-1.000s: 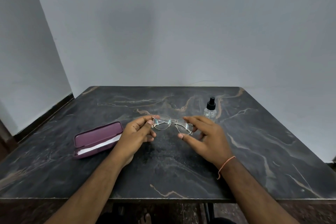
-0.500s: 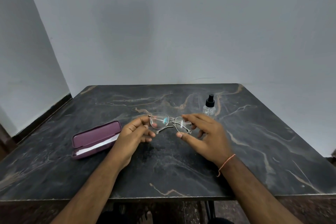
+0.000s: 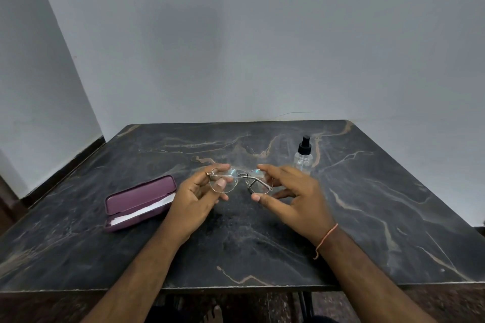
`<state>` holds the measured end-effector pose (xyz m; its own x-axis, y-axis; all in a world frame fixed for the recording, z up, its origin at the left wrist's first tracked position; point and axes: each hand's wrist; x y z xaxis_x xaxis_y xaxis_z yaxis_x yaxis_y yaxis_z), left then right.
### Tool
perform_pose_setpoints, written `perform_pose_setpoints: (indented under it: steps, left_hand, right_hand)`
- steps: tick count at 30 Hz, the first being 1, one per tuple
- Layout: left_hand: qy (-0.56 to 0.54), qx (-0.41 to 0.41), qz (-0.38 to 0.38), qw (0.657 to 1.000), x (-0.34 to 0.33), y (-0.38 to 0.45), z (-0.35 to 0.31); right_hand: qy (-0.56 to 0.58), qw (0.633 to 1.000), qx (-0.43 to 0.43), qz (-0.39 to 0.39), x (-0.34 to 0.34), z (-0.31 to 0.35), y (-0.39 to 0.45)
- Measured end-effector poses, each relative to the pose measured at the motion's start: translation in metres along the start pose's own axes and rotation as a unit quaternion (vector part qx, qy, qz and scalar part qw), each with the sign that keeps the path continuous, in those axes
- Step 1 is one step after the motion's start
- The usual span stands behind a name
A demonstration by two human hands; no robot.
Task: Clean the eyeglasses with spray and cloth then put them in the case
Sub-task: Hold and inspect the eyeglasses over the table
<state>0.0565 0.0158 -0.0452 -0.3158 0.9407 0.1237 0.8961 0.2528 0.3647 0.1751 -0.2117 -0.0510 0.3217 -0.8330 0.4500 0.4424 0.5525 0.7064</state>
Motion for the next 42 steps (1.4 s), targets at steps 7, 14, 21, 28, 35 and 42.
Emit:
perform_pose_setpoints:
  steps: [7, 14, 21, 28, 35, 42]
  left_hand:
    - [0.022, -0.049, -0.027, 0.998, 0.001, -0.002, 0.0]
    - [0.059, -0.063, -0.05, 0.995, 0.005, -0.002, 0.006]
    - [0.164, -0.126, -0.106, 0.973, 0.002, -0.005, 0.008]
    - [0.192, -0.14, -0.114, 0.965, 0.002, -0.002, 0.015]
    - [0.172, -0.132, -0.091, 0.972, -0.002, -0.004, 0.006]
    - [0.034, -0.068, -0.028, 0.997, -0.002, -0.007, -0.009]
  right_hand:
    - [0.004, 1.0, 0.012, 0.01, -0.001, -0.001, 0.0]
    - [0.007, 1.0, 0.015, 0.0, -0.002, -0.001, 0.0]
    - [-0.008, 1.0, 0.02, -0.009, -0.001, 0.002, 0.001]
    - [-0.024, 0.999, 0.017, -0.02, 0.001, 0.003, 0.0]
    - [-0.028, 0.999, 0.012, -0.015, 0.002, 0.004, 0.001]
    - [-0.03, 0.999, -0.01, -0.006, 0.001, 0.001, 0.001]
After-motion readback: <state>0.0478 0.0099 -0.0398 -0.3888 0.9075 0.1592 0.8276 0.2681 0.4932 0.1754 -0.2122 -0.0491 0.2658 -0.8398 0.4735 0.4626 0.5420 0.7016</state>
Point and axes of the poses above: each hand's wrist, its own y-axis towards the middle knuckle, its own x-axis out of the back of the hand, z = x × y, and after that the axes turned 5 degrees about z, right-handed
